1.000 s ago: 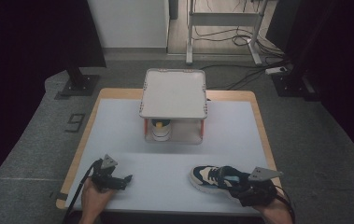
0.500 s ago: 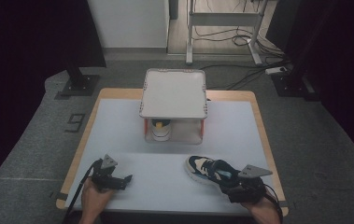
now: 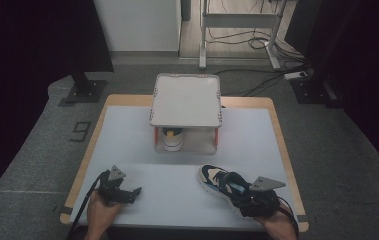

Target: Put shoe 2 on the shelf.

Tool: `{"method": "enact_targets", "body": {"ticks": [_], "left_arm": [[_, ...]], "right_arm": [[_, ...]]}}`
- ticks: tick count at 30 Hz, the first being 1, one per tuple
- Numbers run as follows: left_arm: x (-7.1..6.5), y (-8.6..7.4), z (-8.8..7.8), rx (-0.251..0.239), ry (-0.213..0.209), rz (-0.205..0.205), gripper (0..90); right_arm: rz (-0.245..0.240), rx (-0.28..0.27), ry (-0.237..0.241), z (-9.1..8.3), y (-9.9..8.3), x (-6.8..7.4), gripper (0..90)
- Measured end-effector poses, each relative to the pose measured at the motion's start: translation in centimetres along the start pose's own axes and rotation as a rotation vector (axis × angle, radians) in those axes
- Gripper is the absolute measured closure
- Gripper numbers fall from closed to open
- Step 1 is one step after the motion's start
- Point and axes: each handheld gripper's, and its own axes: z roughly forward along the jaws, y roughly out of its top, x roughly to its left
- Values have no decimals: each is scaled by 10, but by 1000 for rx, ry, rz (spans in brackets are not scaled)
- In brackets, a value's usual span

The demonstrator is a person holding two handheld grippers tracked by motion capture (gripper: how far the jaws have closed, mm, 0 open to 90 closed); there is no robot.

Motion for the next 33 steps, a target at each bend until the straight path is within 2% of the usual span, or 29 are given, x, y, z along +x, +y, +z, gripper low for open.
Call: {"method": "enact_targets", "body": {"ticks": [6,10,13,17,21,26,33], "left_arm": [[0,0,0,0,-1,0,0],[0,0,0,0,0,1,0],[0,0,0,0,0,1,0],[0,0,0,0,0,1,0],[0,0,0,0,0,1,0],[0,0,0,0,0,1,0],[0,0,0,0,0,2,0]], "right_arm": [[17,-24,-17,5,5,12,254],[82,-44,-16,7,14,15,257],[101,-65,-25,7,22,16,258],[111,-75,-78,9,36,19,258],[123,-94,-110,13,49,21,258],[151,-97,-172,28,69,19,258],[183,-98,-215,50,89,13,256]]}}
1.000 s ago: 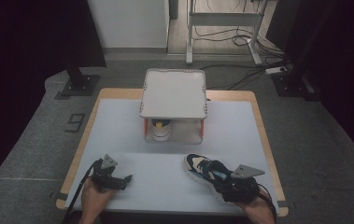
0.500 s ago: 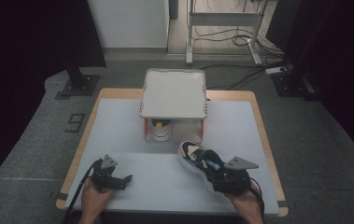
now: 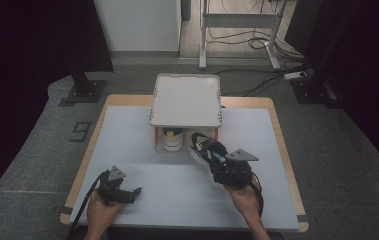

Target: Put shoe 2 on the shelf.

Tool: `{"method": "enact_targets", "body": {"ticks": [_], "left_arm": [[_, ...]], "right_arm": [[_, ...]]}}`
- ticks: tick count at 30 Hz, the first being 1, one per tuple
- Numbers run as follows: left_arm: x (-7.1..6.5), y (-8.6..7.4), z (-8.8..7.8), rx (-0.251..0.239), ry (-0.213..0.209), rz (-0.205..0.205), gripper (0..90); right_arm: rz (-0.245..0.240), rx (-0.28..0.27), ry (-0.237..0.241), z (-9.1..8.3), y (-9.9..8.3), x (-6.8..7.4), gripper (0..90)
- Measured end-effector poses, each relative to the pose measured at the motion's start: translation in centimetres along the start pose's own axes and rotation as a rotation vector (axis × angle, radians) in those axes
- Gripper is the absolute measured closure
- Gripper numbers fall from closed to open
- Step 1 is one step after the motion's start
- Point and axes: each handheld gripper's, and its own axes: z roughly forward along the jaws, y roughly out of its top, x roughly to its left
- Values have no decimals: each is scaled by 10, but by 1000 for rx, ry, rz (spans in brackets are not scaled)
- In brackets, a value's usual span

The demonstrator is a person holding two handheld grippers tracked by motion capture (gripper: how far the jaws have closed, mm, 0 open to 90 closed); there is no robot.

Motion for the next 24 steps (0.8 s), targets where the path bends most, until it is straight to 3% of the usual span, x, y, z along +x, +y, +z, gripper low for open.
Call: {"method": "enact_targets", "body": {"ticks": [15,24], "left_arm": [[0,0,0,0,-1,2,0],[0,0,0,-1,-1,1,0]], "right_arm": [[32,7,-95,51,24,8,254],[43,17,-150,73,23,10,250]]}}
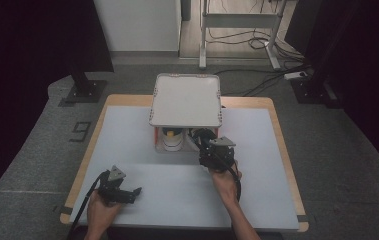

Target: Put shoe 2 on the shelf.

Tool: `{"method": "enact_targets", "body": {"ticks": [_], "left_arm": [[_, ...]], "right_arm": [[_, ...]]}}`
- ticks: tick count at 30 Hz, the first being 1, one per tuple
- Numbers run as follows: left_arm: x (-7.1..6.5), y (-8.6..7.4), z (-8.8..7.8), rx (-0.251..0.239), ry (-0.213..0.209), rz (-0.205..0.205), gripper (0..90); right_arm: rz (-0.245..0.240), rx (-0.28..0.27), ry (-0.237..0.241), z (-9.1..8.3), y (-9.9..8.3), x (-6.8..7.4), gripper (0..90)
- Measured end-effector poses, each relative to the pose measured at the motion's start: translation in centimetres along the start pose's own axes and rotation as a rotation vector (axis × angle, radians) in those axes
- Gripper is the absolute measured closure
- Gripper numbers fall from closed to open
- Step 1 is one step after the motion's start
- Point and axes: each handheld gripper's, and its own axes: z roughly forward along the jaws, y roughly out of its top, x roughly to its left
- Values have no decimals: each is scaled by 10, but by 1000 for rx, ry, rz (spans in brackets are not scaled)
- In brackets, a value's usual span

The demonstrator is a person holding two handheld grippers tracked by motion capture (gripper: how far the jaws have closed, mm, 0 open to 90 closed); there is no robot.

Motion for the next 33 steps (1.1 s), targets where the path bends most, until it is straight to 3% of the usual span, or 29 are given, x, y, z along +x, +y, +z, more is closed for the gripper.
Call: {"method": "enact_targets", "body": {"ticks": [6,12,19,23,30,33], "left_arm": [[0,0,0,-1,0,0,1],[0,0,0,-1,0,0,1],[0,0,0,0,-1,1,1],[0,0,0,-1,0,1,1],[0,0,0,-1,-1,1,1],[0,0,0,-1,-1,1,1]], "right_arm": [[5,3,-34,12,0,2,240],[0,31,-26,13,4,1,193],[-3,41,49,7,3,-1,143],[-34,60,89,2,1,-1,136],[-70,58,138,-4,-13,-10,159],[-84,56,143,-6,-20,-12,209]]}}
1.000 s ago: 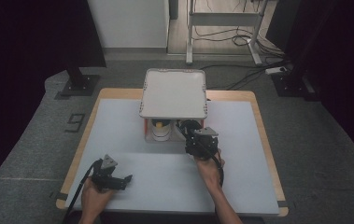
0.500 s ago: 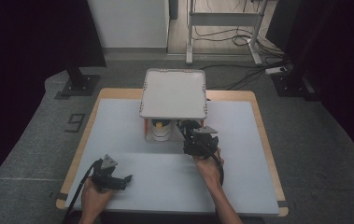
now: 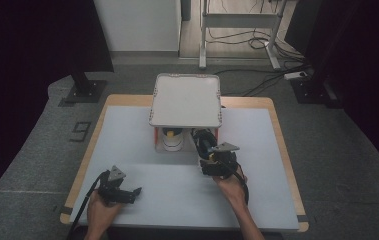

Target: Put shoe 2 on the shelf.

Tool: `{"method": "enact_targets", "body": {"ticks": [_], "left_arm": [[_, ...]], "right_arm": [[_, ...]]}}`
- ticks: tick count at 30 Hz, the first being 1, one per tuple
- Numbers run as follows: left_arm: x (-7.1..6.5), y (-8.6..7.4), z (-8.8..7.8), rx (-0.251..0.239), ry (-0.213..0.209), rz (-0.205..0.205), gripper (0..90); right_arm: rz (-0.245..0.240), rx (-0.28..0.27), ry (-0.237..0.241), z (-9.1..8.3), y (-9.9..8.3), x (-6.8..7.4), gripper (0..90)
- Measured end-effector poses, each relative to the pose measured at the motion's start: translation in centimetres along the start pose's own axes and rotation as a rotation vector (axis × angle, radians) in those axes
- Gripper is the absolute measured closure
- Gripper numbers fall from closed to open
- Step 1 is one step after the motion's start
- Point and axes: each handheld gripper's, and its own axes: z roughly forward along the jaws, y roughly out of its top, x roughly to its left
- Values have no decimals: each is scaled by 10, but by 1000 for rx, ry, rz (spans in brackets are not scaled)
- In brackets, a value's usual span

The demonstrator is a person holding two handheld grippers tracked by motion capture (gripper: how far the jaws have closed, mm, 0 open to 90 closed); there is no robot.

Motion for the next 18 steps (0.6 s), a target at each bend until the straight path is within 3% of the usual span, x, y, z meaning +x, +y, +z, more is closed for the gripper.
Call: {"method": "enact_targets", "body": {"ticks": [4,11,18], "left_arm": [[0,0,0,0,0,0,1],[0,0,0,0,0,-1,1],[0,0,0,0,0,-1,1]], "right_arm": [[0,-15,-5,-1,-4,1,221],[23,-47,-12,-2,7,5,223],[53,-55,-17,9,15,9,223]]}}
